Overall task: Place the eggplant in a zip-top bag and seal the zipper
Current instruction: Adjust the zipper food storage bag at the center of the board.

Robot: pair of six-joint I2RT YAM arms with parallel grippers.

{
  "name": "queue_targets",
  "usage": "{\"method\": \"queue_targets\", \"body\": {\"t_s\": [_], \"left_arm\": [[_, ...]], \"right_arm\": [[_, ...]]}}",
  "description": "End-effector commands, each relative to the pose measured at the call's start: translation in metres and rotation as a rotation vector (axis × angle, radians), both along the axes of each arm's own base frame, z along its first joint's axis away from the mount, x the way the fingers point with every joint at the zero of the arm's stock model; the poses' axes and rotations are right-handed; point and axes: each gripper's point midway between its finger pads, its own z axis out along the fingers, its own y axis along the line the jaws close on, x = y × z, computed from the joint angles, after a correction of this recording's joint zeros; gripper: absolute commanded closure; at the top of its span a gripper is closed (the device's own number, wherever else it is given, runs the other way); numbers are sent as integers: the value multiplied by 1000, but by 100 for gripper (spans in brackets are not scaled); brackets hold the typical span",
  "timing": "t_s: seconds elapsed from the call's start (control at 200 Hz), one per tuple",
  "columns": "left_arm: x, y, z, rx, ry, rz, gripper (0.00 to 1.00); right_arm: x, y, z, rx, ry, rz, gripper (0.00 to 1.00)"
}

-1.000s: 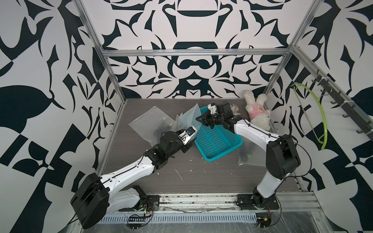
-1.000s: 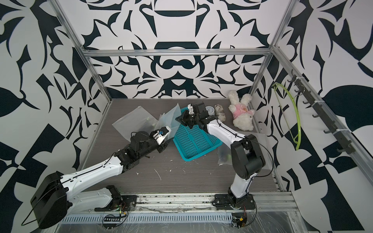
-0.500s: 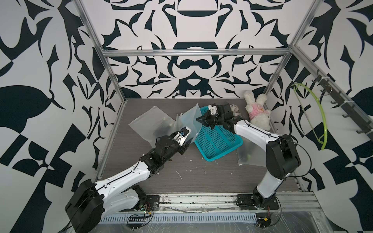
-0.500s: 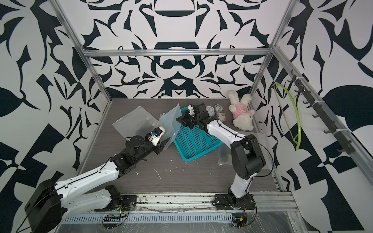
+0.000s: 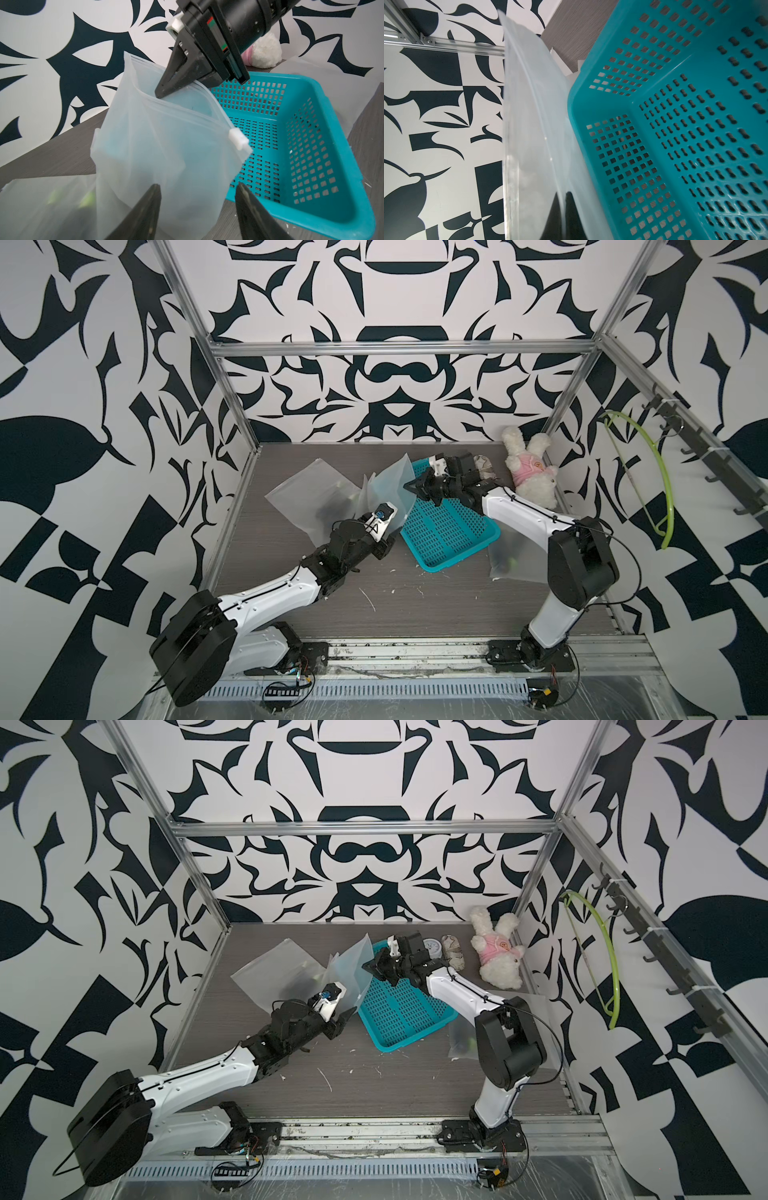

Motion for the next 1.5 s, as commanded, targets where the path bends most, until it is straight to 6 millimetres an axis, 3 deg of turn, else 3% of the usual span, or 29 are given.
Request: {"method": "queue_targets", "body": {"t_s": [0.0, 0.135, 0.23, 0.39, 0.42, 0.565, 0.915, 0.985, 1.035, 1.33, 1.495], "left_arm": [[0, -15, 21, -50, -43, -42, 38], [-9, -18, 22, -68, -49, -85, 33], [-3, -15, 20, -44, -37, -45, 32], [12, -19, 26, -42, -75, -4, 38], [16, -23, 14, -13, -60, -2, 38], [24, -32, 16, -22, -93, -11, 42], [20, -29, 19, -15, -77, -16, 68], [19, -29, 18, -6, -69, -20, 81], [19, -29, 16, 3, -62, -23, 100], [18, -20, 20, 36, -77, -2, 100], [16, -19, 15, 112, -67, -23, 100]], "right_arm": [[4, 1, 33, 38, -80, 2, 100], [4, 1, 29, 39, -72, 4, 100], [5, 2, 29, 40, -72, 3, 100], [5, 2, 28, 45, -71, 3, 100], [5, 3, 29, 46, -72, 5, 100], [4, 4, 27, 54, -64, 15, 100], [4, 5, 16, 54, -41, 14, 100], [5, 5, 15, 58, -35, 14, 100], [5, 5, 15, 57, -37, 14, 100], [1, -2, 16, -2, -75, 35, 100], [-5, -10, 37, -38, -162, 61, 71]]}}
